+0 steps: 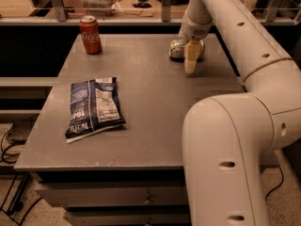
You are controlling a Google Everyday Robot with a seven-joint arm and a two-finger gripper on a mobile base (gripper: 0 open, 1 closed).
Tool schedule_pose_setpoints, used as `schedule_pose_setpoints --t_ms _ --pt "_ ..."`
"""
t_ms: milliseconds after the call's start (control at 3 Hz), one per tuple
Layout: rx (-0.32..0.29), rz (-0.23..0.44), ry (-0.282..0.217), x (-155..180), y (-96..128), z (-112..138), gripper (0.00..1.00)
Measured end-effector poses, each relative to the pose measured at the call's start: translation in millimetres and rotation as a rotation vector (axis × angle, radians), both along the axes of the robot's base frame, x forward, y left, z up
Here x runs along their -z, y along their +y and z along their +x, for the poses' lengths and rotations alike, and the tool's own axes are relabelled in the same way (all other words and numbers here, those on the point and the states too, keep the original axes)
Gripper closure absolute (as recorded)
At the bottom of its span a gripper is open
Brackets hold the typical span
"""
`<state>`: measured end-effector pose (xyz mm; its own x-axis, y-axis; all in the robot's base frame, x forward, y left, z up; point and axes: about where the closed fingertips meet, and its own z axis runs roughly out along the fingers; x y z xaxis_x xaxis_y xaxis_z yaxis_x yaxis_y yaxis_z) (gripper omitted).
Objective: Place 7up can upright
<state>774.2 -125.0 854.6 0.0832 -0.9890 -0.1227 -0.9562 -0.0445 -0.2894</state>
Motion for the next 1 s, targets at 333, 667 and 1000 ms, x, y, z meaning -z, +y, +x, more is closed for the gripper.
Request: schedule_pose_setpoints --t_ms 333,667,1000 --pt "0.003 0.005 0.015 8.0 -0.5 2.2 0.29" --pt "0.009 0.033 0.007 3.7 -1.3 3.0 0.6" --pt "0.013 0.071 -0.004 -5.0 -1.3 0.6 0.83"
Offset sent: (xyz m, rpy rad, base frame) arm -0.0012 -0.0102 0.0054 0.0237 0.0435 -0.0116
